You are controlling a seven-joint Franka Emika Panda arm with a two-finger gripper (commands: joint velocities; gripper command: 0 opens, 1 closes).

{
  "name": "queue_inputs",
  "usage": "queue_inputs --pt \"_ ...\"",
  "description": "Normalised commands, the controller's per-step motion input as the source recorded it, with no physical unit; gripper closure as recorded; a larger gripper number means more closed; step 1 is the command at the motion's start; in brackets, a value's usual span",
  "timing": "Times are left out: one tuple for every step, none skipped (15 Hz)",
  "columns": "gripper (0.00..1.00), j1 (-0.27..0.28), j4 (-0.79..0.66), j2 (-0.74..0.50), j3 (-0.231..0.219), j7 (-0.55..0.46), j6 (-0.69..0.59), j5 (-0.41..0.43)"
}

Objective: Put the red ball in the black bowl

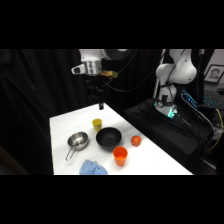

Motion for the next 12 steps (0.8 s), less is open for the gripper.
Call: queue_inputs --pt "0.00 -0.020 0.01 0.00 0.021 0.00 -0.01 -0.003" --pt "0.00 -0.010 -0.01 -0.02 0.030 0.03 -0.01 -0.004" --pt "0.00 0.005 -0.05 -0.04 0.038 0.11 0.03 -0.044" --pt "0.00 0.012 -0.06 -0.06 0.042 0.14 0.03 -0.057" --pt "0.00 0.031 -0.10 -0.08 0.052 0.18 0.07 -0.088" --pt "0.00 0.044 -0.14 -0.10 0.060 0.20 0.11 -0.080" --pt "0.00 0.052 -0.17 -0.11 0.062 0.23 0.14 -0.088" --pt "0.00 0.066 -0.21 -0.11 0.062 0.34 0.21 -0.140" --pt "0.00 0.079 -0.26 -0.12 0.063 0.43 0.28 -0.199" --pt "0.00 0.080 -0.27 -0.12 0.061 0.43 0.29 -0.187" --pt "0.00 0.083 -0.31 -0.15 0.065 0.40 0.29 -0.167" --pt "0.00 0.086 -0.33 -0.16 0.068 0.38 0.30 -0.158"
